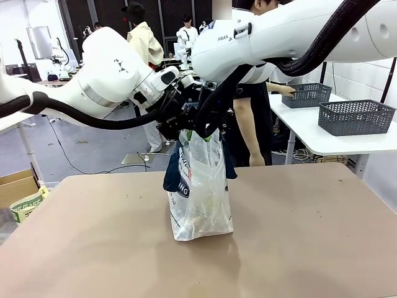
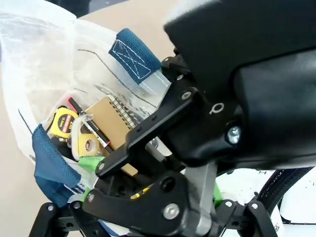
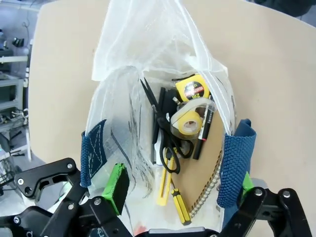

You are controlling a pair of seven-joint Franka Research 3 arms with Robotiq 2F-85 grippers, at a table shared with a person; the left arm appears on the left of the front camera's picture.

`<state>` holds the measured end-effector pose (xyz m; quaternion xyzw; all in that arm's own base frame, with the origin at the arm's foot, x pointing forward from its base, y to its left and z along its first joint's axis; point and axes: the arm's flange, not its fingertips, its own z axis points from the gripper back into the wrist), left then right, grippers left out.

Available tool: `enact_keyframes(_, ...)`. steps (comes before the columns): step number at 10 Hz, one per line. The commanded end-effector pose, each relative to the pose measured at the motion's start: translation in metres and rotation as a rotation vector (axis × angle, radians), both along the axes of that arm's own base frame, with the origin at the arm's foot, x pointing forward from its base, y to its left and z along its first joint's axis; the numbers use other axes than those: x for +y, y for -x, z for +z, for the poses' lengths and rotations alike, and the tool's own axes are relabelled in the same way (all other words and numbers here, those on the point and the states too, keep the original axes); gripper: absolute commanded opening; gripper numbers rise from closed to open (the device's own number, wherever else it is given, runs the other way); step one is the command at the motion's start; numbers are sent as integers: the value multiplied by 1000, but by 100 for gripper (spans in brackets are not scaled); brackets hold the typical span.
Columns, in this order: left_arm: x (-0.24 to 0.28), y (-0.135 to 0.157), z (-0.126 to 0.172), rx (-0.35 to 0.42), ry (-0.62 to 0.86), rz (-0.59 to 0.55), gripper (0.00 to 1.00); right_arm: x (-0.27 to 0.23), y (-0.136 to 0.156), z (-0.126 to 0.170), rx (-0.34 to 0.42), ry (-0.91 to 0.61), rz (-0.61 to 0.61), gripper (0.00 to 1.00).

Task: Transfer purchased items from the store into the shopping bag.
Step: Move the Reusable shopping bag to the right side of the table.

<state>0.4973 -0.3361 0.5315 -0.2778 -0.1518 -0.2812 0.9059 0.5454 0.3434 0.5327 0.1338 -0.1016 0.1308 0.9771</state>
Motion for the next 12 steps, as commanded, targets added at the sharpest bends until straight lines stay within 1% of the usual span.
enact_keyframes(1, 0, 3, 0, -9, 43, -49, 100, 5, -3, -2, 14, -37, 5, 100)
enact_keyframes(3, -5, 3, 0, -5, 39, -60, 100, 6, -2, -4, 23, -42, 11, 100)
enact_keyframes(7, -11, 8, 9, -51, 66, -67, 100, 6, -6, -12, 41, -46, 2, 100)
enact_keyframes(10, -15, 8, 7, -56, 78, -90, 100, 14, -7, -14, 34, -82, -1, 100)
enact_keyframes(12, -20, 10, 2, -45, 64, -106, 100, 18, -7, -15, 40, -97, -5, 100)
